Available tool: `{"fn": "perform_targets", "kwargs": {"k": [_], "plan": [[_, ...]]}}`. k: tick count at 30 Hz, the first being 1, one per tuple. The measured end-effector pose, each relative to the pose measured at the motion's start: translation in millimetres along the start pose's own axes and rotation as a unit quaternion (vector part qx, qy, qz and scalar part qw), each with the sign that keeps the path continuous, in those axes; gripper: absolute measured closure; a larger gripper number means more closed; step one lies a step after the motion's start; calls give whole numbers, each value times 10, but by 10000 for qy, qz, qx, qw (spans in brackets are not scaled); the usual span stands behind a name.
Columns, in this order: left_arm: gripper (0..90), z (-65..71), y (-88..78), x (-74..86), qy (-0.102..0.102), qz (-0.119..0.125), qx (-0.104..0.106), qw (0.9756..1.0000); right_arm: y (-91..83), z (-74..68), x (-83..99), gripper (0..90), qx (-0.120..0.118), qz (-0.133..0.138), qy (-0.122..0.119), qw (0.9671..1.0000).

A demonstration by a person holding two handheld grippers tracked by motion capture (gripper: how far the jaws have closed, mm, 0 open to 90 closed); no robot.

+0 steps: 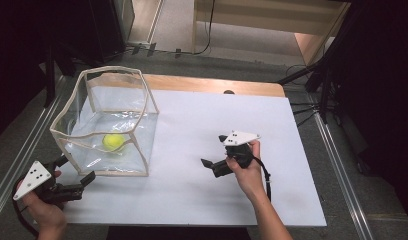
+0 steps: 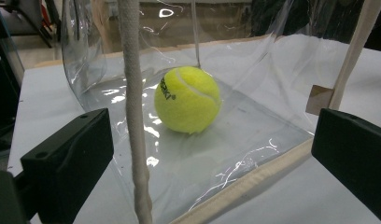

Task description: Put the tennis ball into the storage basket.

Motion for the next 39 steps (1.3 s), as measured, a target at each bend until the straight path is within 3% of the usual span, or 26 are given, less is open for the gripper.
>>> {"fn": "perform_targets", "kwargs": {"k": [18,39], "plan": [[0,-1,-3,3,24,-8,-10,10000,-434,224,443,0,456,158,390,9981],[0,1,-5,7,30,-21,-33,10000,-862,421,857,0,928,255,768,9924]]}}
Point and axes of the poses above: each handheld gripper's, and its own axes: y roughly forward along the jaws, x roughly out of its underside, z roughly to its right, the point moved 9 cm from there along y, roughly forward along the jaws, and after that the axes turned 5 degrees about -x, right-handed, at the moved point
